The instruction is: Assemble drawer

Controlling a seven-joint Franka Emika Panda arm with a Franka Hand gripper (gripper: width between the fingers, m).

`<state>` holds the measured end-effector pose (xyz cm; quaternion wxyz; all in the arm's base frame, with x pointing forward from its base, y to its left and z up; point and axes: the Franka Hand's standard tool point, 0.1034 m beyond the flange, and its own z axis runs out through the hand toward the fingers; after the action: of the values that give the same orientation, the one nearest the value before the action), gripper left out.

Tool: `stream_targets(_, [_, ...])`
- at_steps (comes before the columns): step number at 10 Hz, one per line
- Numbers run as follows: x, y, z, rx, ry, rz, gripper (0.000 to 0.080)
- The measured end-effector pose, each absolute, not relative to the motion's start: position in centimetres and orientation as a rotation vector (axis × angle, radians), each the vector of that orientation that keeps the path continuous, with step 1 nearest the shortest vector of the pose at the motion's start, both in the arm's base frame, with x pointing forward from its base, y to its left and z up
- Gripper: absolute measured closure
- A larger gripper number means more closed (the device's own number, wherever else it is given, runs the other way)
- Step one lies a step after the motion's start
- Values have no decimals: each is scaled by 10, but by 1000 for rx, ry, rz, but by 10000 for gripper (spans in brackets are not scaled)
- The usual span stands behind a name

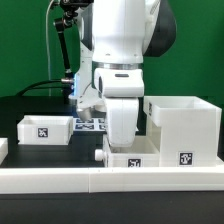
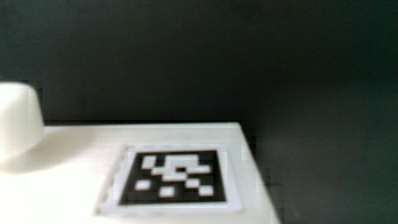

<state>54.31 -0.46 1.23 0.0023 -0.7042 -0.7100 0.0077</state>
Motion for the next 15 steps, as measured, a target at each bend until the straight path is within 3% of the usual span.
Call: stream_targets(15, [548,2,8,-2232,-2250,-30,757])
